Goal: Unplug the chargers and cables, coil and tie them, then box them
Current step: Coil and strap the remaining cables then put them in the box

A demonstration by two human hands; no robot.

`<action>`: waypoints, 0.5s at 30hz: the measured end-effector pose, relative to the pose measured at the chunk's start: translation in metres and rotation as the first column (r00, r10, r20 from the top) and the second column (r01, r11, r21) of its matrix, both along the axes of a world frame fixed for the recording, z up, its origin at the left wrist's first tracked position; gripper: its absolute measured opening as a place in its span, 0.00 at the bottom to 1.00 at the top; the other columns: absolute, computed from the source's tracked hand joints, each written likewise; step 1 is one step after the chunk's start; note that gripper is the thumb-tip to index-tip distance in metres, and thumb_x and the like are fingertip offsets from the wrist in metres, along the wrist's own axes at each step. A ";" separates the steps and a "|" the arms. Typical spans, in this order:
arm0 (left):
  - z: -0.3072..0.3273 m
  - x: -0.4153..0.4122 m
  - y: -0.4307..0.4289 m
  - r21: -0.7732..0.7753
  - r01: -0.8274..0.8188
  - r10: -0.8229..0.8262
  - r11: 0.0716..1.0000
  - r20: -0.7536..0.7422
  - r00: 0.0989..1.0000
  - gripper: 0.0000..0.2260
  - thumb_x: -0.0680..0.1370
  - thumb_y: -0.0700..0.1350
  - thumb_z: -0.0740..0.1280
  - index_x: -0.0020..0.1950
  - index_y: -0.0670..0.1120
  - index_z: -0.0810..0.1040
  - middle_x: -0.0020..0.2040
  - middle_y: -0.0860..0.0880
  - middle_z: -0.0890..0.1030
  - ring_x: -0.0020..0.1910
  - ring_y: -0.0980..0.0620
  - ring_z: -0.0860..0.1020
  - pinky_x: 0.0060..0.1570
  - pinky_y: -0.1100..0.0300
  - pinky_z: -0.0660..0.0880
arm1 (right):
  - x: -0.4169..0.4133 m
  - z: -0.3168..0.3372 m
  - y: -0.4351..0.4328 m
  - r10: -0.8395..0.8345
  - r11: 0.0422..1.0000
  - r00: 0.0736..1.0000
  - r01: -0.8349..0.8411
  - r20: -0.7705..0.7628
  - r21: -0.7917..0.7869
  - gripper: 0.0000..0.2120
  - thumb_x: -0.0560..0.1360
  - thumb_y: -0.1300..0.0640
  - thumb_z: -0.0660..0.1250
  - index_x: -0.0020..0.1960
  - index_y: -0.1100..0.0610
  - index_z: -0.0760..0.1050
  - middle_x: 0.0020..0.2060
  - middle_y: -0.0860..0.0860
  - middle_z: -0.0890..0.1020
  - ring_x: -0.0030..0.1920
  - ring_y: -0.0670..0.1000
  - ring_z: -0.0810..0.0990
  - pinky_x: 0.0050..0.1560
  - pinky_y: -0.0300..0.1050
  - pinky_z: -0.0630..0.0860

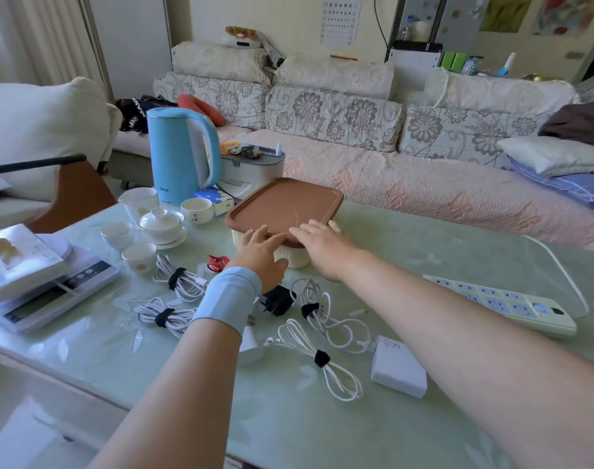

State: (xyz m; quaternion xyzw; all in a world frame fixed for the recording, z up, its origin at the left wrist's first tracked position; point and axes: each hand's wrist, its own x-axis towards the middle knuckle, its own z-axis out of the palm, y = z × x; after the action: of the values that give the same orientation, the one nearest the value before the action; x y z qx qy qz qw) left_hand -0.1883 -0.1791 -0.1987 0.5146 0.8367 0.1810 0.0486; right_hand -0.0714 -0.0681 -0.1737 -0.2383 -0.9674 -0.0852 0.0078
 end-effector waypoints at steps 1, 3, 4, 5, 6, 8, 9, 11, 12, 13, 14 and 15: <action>0.000 -0.002 0.000 0.017 0.008 -0.009 1.000 0.031 0.999 0.25 0.80 0.49 0.60 0.76 0.58 0.59 0.79 0.48 0.52 0.78 0.45 0.47 0.75 0.50 0.49 | -0.004 -0.003 0.004 0.013 0.999 1.000 -0.013 -0.007 0.034 0.34 0.74 0.74 0.60 0.76 0.56 0.59 0.72 0.58 0.66 0.74 0.59 0.63 0.77 0.59 0.52; 0.002 -0.005 0.000 0.090 0.021 -0.026 0.996 0.051 0.998 0.22 0.80 0.47 0.61 0.73 0.58 0.65 0.78 0.48 0.58 0.77 0.45 0.51 0.74 0.52 0.49 | -0.011 -0.008 0.008 0.052 0.991 0.997 -0.045 -0.051 0.125 0.25 0.75 0.74 0.61 0.69 0.58 0.67 0.61 0.58 0.71 0.63 0.60 0.72 0.76 0.60 0.55; 0.004 -0.005 0.001 0.125 0.032 -0.038 0.992 0.047 0.998 0.20 0.79 0.46 0.61 0.71 0.57 0.68 0.76 0.48 0.61 0.76 0.46 0.54 0.74 0.53 0.49 | -0.013 -0.010 0.011 0.071 0.985 0.995 -0.059 -0.068 0.161 0.21 0.76 0.73 0.60 0.66 0.59 0.69 0.57 0.58 0.71 0.60 0.60 0.74 0.75 0.60 0.58; 0.005 -0.005 0.001 0.149 0.044 -0.050 0.988 0.040 0.998 0.19 0.79 0.45 0.62 0.70 0.56 0.70 0.75 0.49 0.64 0.76 0.46 0.56 0.75 0.54 0.49 | -0.014 -0.011 0.013 0.083 0.982 0.994 -0.068 -0.074 0.178 0.17 0.78 0.72 0.59 0.64 0.59 0.70 0.55 0.58 0.72 0.57 0.60 0.74 0.71 0.58 0.63; 0.005 -0.004 0.002 0.166 0.051 -0.058 0.985 0.038 0.998 0.19 0.79 0.45 0.62 0.70 0.55 0.70 0.74 0.49 0.65 0.75 0.47 0.57 0.75 0.55 0.50 | -0.013 -0.012 0.015 0.096 0.979 0.992 -0.080 -0.076 0.187 0.14 0.79 0.70 0.59 0.62 0.59 0.71 0.54 0.57 0.72 0.56 0.60 0.74 0.64 0.56 0.69; 0.004 -0.001 0.002 0.186 0.037 -0.049 0.982 0.064 0.997 0.20 0.78 0.45 0.64 0.70 0.53 0.69 0.73 0.49 0.67 0.74 0.47 0.60 0.75 0.54 0.53 | -0.006 -0.010 0.018 0.144 0.969 0.987 -0.126 -0.073 0.212 0.11 0.79 0.68 0.61 0.60 0.60 0.71 0.53 0.57 0.71 0.53 0.59 0.75 0.47 0.52 0.72; 0.003 0.001 0.003 0.191 0.024 -0.040 0.981 0.085 0.996 0.22 0.78 0.45 0.65 0.71 0.52 0.68 0.72 0.49 0.68 0.74 0.46 0.60 0.74 0.53 0.56 | -0.002 -0.009 0.018 0.174 0.962 0.983 -0.156 -0.062 0.224 0.09 0.79 0.67 0.61 0.58 0.61 0.71 0.52 0.57 0.71 0.52 0.58 0.75 0.42 0.51 0.71; 0.002 0.004 0.004 0.199 0.019 -0.038 0.980 0.094 0.995 0.23 0.78 0.47 0.65 0.72 0.53 0.67 0.71 0.50 0.68 0.73 0.47 0.62 0.72 0.53 0.60 | 0.009 -0.008 0.018 0.227 0.946 0.973 -0.211 -0.038 0.245 0.05 0.80 0.63 0.61 0.55 0.61 0.72 0.51 0.56 0.71 0.51 0.57 0.75 0.38 0.49 0.70; 0.001 0.006 0.006 0.205 0.032 -0.051 0.978 0.087 0.995 0.22 0.78 0.47 0.65 0.72 0.52 0.67 0.71 0.50 0.69 0.72 0.48 0.64 0.71 0.54 0.61 | 0.016 -0.009 0.019 0.261 0.937 0.965 -0.243 -0.039 0.251 0.06 0.81 0.60 0.62 0.54 0.62 0.72 0.50 0.56 0.71 0.50 0.57 0.74 0.37 0.50 0.70; 0.001 0.009 0.008 0.218 0.052 -0.072 0.975 0.084 0.994 0.21 0.78 0.46 0.65 0.71 0.52 0.68 0.70 0.50 0.69 0.71 0.49 0.65 0.70 0.56 0.62 | 0.025 -0.009 0.018 0.293 0.927 0.955 -0.273 -0.044 0.257 0.08 0.80 0.56 0.63 0.52 0.62 0.73 0.49 0.57 0.72 0.49 0.57 0.74 0.36 0.50 0.71; 0.000 0.012 0.011 0.233 0.071 -0.093 0.970 0.085 0.992 0.20 0.77 0.45 0.65 0.70 0.51 0.70 0.70 0.51 0.70 0.70 0.50 0.66 0.69 0.58 0.62 | 0.033 -0.010 0.017 0.312 0.924 0.948 -0.287 -0.065 0.251 0.12 0.80 0.53 0.64 0.51 0.63 0.74 0.48 0.57 0.72 0.48 0.57 0.74 0.34 0.51 0.74; -0.001 0.016 0.013 0.244 0.092 -0.115 0.965 0.082 0.990 0.20 0.77 0.43 0.65 0.69 0.51 0.72 0.71 0.50 0.69 0.71 0.50 0.65 0.70 0.59 0.60 | 0.041 -0.011 0.017 0.315 0.931 0.942 -0.283 -0.114 0.230 0.15 0.79 0.49 0.65 0.51 0.63 0.75 0.48 0.57 0.73 0.48 0.57 0.74 0.34 0.52 0.75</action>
State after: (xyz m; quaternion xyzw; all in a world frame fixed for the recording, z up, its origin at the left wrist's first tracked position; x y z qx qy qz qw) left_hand -0.1722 -0.1660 -0.1999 0.5503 0.7775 0.3023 0.0355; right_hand -0.0302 -0.0506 -0.1844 -0.0915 -0.9746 -0.1671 0.1180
